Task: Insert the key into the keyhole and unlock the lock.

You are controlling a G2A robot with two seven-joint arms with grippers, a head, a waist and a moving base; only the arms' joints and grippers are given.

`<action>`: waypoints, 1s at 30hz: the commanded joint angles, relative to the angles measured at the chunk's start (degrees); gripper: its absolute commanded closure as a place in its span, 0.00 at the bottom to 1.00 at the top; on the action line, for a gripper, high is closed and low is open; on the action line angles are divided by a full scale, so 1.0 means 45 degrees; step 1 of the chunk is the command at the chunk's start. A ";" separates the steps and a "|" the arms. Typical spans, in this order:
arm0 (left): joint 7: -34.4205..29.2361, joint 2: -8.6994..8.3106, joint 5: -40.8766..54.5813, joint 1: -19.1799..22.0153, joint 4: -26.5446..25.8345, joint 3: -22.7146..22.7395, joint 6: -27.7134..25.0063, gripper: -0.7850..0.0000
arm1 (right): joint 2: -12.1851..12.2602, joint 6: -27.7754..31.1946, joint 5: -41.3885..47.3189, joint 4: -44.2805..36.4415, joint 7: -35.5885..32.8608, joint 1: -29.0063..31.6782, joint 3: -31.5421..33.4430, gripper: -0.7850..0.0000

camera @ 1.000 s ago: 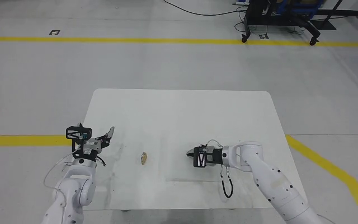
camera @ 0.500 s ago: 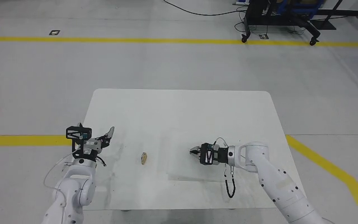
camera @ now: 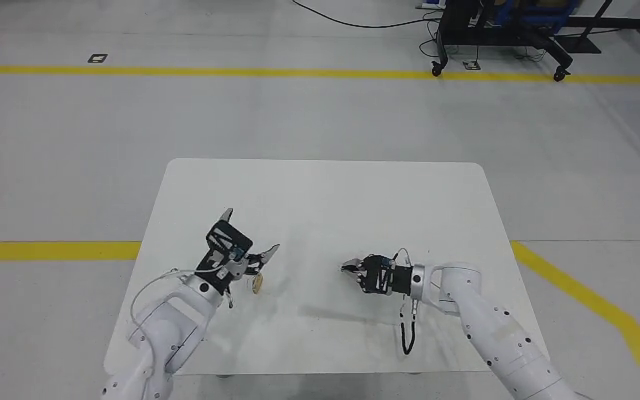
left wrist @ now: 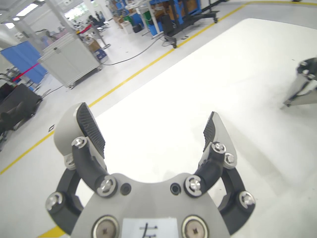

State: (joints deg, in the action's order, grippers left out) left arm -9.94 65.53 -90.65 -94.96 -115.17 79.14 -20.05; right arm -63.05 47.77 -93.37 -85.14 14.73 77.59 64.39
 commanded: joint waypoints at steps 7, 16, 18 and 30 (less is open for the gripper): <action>-0.1198 0.0182 -0.0655 0.1705 0.1198 -0.2078 -0.0935 0.00 | 0.0086 -0.0017 -0.0158 0.0362 0.0601 -0.0055 0.0005 1.00; -0.3112 0.0476 -0.2871 0.2907 0.2296 -0.4074 -0.0061 0.00 | 0.0208 0.0002 -0.0332 0.0733 0.1484 -0.0077 0.0083 1.00; -0.3380 0.0556 -0.2905 0.3109 0.2583 -0.4342 0.0159 0.00 | 0.0239 -0.0034 -0.0374 0.0783 0.1655 -0.0061 0.0122 1.00; -0.2803 0.0609 -0.2016 0.3073 0.1817 -0.3493 0.1102 0.00 | 0.0528 0.0449 -0.0135 0.0607 0.2999 0.0284 0.0744 1.00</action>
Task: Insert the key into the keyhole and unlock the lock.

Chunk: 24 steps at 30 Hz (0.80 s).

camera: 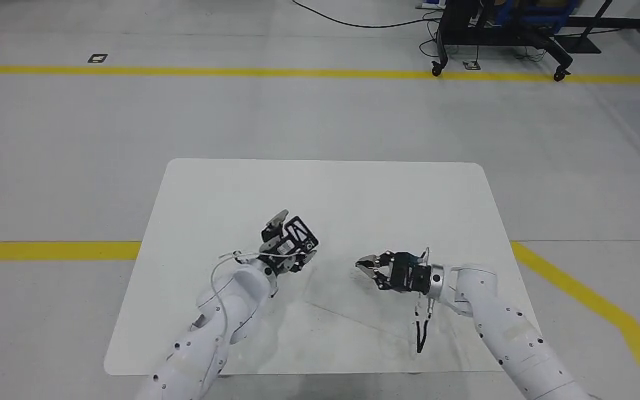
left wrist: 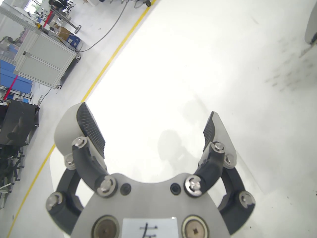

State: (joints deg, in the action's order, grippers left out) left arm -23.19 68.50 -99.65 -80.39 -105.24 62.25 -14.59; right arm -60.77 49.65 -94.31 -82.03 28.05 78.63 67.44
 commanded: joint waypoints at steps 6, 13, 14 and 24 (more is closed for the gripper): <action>0.0130 -0.0218 -0.0510 -0.0784 -0.1386 0.0984 -0.0381 0.00 | 0.0041 0.0102 0.0057 -0.0176 0.0007 0.0095 0.0085 1.00; 0.0738 -0.0160 0.0326 -0.0899 -0.1113 0.1163 0.0326 0.00 | -0.0046 0.0553 0.1234 0.0080 -0.0011 -0.0026 -0.0154 1.00; 0.1303 -0.0118 0.1391 -0.0989 -0.0929 0.1263 0.0426 0.00 | -0.0088 0.0776 0.1785 0.0194 -0.0030 -0.0109 -0.0240 1.00; 0.1810 -0.0099 1.4163 -0.0245 0.2267 0.3444 -0.4013 0.00 | -0.0301 0.1796 0.6000 0.0674 -0.1028 -0.0458 -0.0472 1.00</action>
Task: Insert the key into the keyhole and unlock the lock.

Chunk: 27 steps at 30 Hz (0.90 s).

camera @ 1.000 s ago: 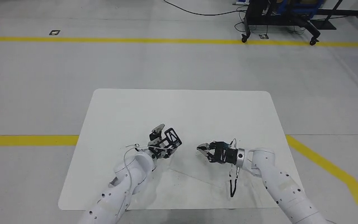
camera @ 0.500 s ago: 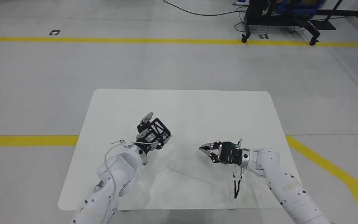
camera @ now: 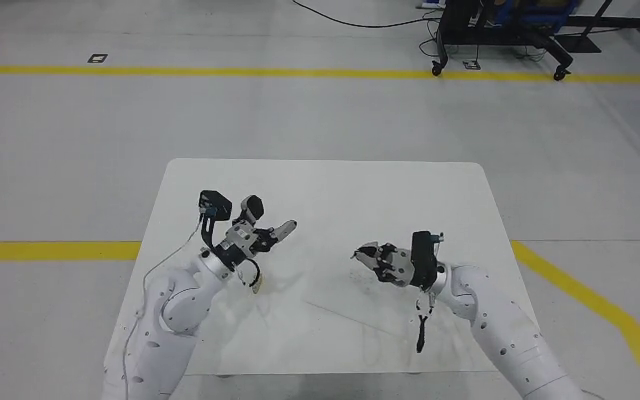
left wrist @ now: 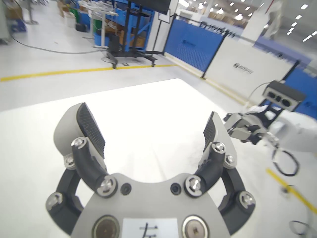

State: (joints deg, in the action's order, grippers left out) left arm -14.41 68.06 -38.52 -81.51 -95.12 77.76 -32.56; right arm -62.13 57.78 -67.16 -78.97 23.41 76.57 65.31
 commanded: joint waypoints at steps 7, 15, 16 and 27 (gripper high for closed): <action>-0.0110 0.0003 0.0621 -0.0008 -0.0015 -0.0035 -0.0046 0.00 | 0.0001 -0.0010 -0.0034 -0.0006 0.0002 0.0000 0.0002 1.00; -0.1087 -0.0036 0.3089 0.0091 0.0280 -0.0787 -0.2537 0.00 | -0.0258 0.0049 0.5160 0.0883 -0.1364 -0.0687 -0.2175 1.00; -0.1345 -0.0039 0.3969 0.0103 0.0401 -0.0997 -0.3007 0.00 | -0.0264 0.0049 0.6220 0.1033 -0.1781 -0.0875 -0.2595 1.00; -0.4867 -0.0322 0.7223 0.1224 0.1315 -0.1904 -0.4060 0.15 | 0.0089 0.0049 1.3873 0.0715 -0.5425 -0.2167 -0.4363 1.00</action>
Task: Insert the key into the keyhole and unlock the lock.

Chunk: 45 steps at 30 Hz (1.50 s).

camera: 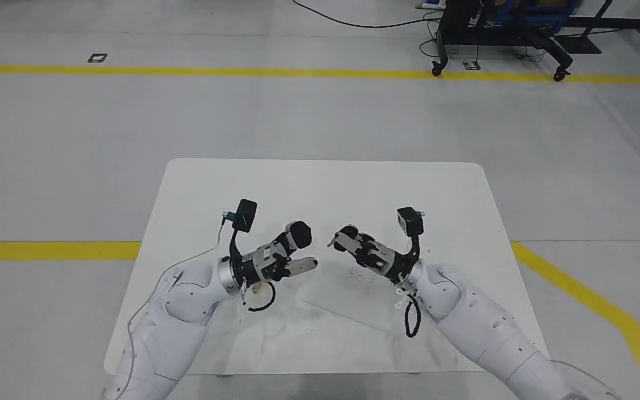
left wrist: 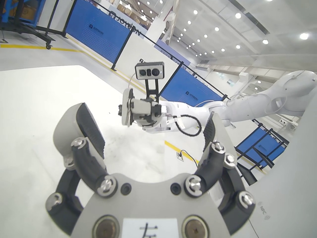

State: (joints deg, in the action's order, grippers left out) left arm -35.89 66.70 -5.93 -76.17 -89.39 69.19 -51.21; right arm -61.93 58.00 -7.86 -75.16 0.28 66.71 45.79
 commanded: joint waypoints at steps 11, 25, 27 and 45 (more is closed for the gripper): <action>-0.0452 -0.0130 0.0144 0.0347 0.0193 -0.0321 0.0229 0.55 | 0.0098 0.0000 0.3753 0.0161 -0.3662 -0.0163 0.0152 1.00; -0.0256 -0.0162 -0.0181 0.0649 0.0415 -0.0870 0.0510 0.70 | -0.0532 0.0000 0.4495 0.0662 -0.5680 -0.0402 0.0568 1.00; -0.0278 -0.0167 -0.0228 0.0704 0.0453 -0.0952 0.0564 0.82 | -0.0613 0.0000 0.4525 0.0707 -0.5845 -0.0392 0.0662 1.00; 0.0867 -0.0220 -0.0534 0.0762 0.0593 -0.0899 0.0885 1.00 | -0.1168 0.0000 0.4482 0.1013 -0.7222 -0.0275 0.1489 1.00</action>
State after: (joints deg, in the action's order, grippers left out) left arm -32.12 65.74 -8.25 -72.70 -86.68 65.08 -47.21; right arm -67.09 58.00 12.30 -70.63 -31.94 65.42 52.39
